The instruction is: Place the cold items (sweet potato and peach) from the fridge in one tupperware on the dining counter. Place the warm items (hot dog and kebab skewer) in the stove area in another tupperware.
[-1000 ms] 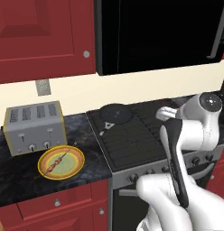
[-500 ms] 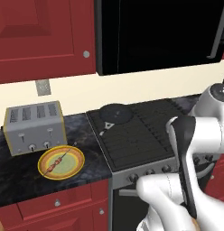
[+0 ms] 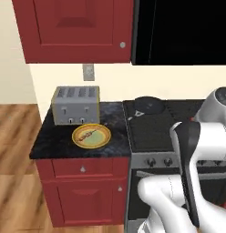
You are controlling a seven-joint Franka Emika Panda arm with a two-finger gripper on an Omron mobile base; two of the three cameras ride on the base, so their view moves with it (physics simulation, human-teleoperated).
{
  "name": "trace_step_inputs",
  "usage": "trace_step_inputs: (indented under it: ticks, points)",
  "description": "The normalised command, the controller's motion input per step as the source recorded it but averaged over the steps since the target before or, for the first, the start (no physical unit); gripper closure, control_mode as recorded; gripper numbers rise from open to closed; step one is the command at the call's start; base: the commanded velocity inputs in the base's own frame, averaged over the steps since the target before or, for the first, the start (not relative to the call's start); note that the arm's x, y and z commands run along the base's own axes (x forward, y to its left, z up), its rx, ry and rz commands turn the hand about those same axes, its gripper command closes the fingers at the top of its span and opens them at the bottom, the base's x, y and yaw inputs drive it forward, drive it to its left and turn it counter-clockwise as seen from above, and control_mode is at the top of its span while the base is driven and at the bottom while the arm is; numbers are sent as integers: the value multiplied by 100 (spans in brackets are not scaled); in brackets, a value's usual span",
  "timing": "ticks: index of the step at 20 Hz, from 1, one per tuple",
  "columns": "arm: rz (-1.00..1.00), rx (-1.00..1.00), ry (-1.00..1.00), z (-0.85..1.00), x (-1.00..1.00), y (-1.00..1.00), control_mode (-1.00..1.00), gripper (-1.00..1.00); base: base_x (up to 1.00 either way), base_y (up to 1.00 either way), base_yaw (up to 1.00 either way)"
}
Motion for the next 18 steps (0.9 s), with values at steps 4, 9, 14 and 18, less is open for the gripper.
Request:
trace_step_inputs:
  ticks: [4, 9, 14, 18]
  points:
    - [0, 0, 0, 0, 0, 0, 100, 100, -67, 0, 100]
    - [0, 0, 0, 0, 0, 0, 100, 100, -83, 19, 86]
    - [0, 0, 0, 0, 0, 0, 100, 100, -89, 42, 75]
    - [0, 0, 0, 0, 0, 0, 100, 100, -97, 50, 62]
